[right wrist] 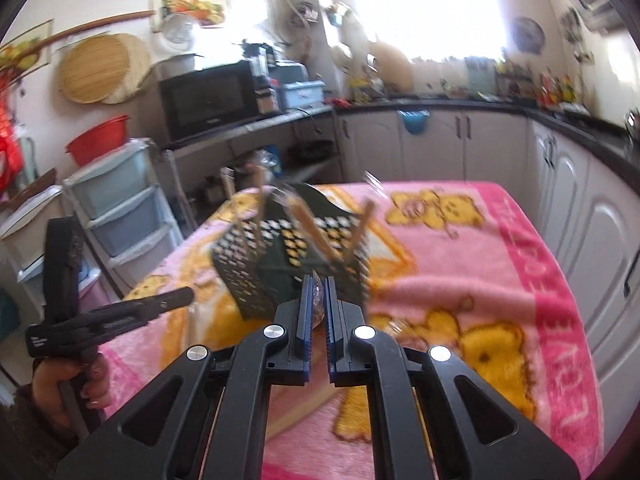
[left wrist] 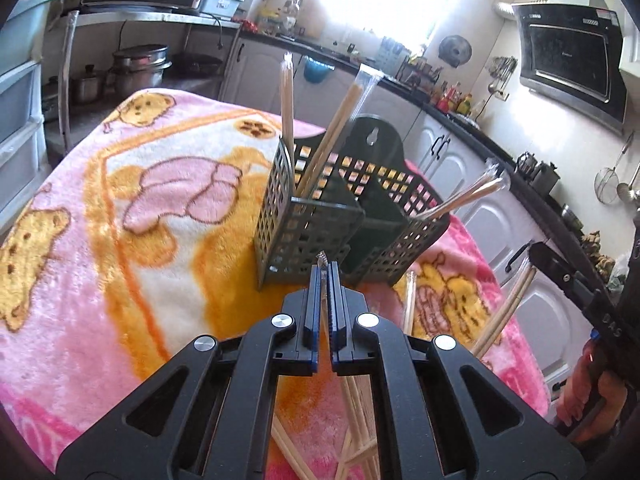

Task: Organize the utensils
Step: 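Lift the held chopsticks with both grippers and carry them above the caddy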

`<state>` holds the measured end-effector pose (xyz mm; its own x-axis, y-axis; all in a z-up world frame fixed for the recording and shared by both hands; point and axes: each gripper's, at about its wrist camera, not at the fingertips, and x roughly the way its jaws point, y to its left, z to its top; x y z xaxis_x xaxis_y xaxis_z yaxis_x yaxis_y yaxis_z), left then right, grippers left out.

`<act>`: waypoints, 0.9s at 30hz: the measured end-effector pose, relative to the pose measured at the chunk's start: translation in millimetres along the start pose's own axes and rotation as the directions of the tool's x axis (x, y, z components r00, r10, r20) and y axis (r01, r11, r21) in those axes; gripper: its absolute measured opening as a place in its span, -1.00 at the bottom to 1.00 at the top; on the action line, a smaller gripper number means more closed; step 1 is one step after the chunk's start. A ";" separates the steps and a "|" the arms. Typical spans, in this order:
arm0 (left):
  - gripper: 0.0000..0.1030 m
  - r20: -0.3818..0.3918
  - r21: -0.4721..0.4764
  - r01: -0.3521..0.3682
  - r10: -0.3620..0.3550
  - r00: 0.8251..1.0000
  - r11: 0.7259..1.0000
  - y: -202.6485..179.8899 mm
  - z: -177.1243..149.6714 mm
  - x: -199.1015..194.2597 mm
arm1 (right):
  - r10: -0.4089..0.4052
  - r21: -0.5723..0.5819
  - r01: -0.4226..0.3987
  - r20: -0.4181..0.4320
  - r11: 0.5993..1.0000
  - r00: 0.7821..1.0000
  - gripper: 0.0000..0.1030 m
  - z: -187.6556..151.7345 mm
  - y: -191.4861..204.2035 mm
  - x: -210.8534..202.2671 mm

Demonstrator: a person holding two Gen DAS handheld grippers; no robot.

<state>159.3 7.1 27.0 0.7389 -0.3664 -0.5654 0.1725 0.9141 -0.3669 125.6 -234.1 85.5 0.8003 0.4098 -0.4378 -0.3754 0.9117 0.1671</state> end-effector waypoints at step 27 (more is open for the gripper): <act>-1.00 0.162 0.049 0.062 -0.069 0.984 0.997 -13.6 37.8 -66.6 | 0.123 -0.167 -0.102 0.118 0.981 0.985 -0.89 38.4 68.4 -35.1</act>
<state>132.3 25.7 97.6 0.8211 -0.3957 -0.4113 0.2498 0.8972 -0.3643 89.7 -185.0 146.2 0.7976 0.5195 -0.3066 -0.5283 0.8469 0.0607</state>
